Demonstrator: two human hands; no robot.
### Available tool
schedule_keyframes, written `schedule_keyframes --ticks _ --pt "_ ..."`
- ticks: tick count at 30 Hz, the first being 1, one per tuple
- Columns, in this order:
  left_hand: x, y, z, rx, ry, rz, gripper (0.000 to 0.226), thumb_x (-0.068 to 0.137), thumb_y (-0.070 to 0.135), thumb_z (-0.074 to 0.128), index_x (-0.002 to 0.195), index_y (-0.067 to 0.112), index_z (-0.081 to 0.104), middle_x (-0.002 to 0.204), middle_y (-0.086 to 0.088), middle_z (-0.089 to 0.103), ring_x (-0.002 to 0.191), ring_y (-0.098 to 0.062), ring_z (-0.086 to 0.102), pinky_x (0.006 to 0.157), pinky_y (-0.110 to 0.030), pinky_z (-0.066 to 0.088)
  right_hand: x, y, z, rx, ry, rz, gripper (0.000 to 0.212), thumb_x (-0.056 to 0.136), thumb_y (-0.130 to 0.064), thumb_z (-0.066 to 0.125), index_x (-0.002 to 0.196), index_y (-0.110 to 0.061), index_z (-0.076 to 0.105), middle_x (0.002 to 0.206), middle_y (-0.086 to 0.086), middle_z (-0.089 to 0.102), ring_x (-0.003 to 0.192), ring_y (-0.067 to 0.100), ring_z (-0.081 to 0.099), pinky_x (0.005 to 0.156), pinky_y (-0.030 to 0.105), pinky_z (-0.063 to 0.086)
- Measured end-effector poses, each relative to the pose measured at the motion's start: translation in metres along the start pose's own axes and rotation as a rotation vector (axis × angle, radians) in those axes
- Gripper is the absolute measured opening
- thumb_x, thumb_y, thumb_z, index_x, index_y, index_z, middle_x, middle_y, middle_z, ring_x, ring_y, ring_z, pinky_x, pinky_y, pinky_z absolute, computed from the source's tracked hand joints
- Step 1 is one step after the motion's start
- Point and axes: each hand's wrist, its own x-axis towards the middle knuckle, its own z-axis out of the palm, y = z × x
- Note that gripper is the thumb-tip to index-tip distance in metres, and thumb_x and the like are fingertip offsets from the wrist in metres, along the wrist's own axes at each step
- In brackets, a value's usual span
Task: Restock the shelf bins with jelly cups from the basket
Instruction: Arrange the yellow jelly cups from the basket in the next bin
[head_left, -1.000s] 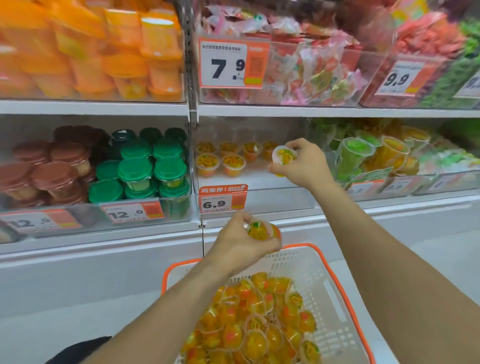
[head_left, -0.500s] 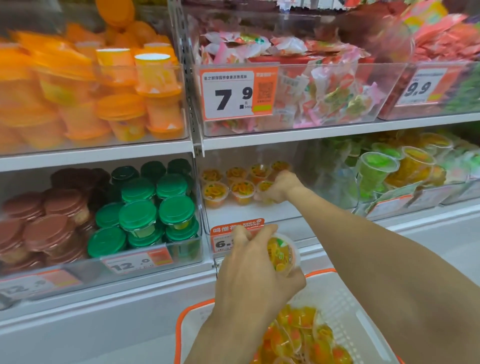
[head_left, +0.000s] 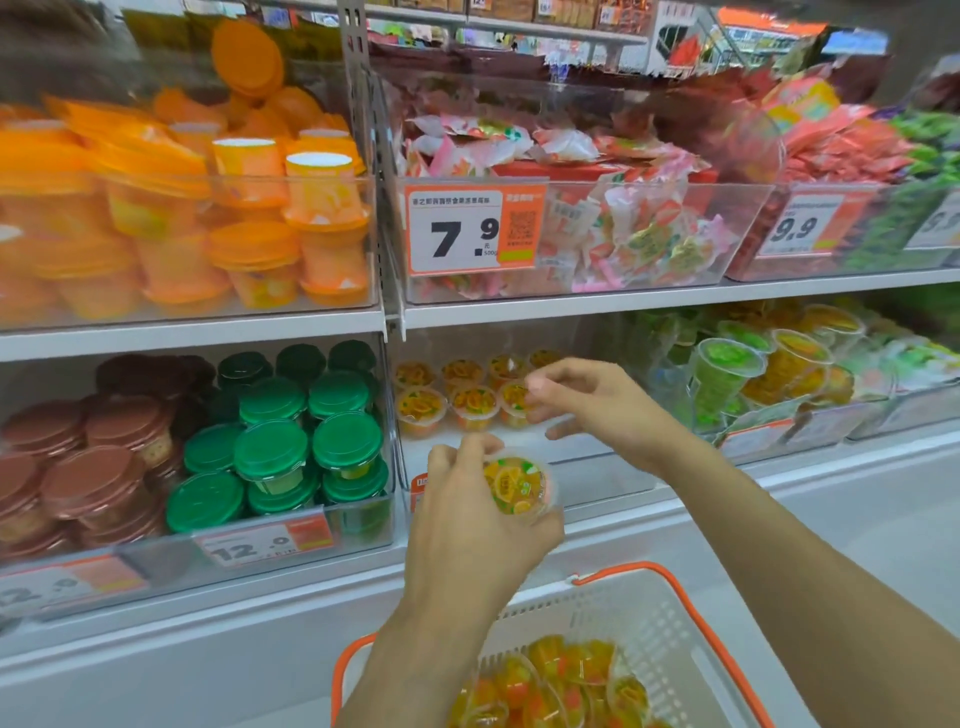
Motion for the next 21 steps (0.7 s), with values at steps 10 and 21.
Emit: schedule_keyframes --ticks 10,21 --pt "-0.003 0.005 0.008 -0.008 -0.029 0.243 0.086 0.083 0.055 0.069 0.152 0.041 0.019 0.144 0.021 0.019 0.128 -0.001 0.035 0.1 -0.023 0.038 -0.047 -0.005 -0.024 0.197 -0.061 0.068 0.031 0.082 0.001 0.073 0.113 -0.001 0.068 0.097 0.022 0.073 0.081 0.025 0.069 0.07 0.032 0.059" --pt "0.009 0.012 0.009 0.472 -0.058 0.034 0.038 0.096 0.055 0.041 0.128 0.034 0.045 0.126 0.014 0.053 0.121 -0.012 0.043 0.099 -0.034 0.025 0.101 0.075 -0.04 0.179 0.326 0.593 0.036 0.089 0.01 0.063 0.124 0.005 0.059 0.119 0.023 0.063 0.082 0.031 0.066 0.031 0.031 0.049"
